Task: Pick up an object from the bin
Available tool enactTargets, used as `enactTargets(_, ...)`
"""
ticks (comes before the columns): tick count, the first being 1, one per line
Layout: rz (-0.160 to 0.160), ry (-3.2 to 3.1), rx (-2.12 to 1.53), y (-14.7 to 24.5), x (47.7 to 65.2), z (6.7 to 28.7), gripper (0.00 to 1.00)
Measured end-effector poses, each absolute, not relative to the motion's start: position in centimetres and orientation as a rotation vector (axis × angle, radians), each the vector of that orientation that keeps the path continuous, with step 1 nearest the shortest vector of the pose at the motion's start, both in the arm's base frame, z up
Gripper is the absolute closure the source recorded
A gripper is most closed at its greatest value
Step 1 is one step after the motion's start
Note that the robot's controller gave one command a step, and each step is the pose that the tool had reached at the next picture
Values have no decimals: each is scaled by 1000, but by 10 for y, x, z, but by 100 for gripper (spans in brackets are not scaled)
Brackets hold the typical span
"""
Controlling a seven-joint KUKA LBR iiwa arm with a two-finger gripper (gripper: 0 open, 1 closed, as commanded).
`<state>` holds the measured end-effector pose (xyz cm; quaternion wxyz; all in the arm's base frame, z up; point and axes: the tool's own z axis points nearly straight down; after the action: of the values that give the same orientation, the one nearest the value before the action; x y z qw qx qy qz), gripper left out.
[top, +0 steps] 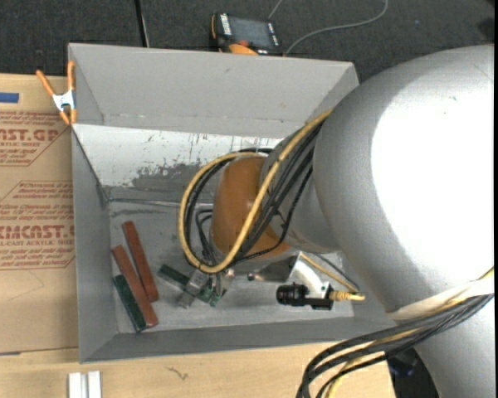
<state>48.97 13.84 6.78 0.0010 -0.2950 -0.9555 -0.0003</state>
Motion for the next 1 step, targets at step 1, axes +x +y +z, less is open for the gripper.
enactTargets(1, -3, -3004, -926, 139, 490, 114, 100)
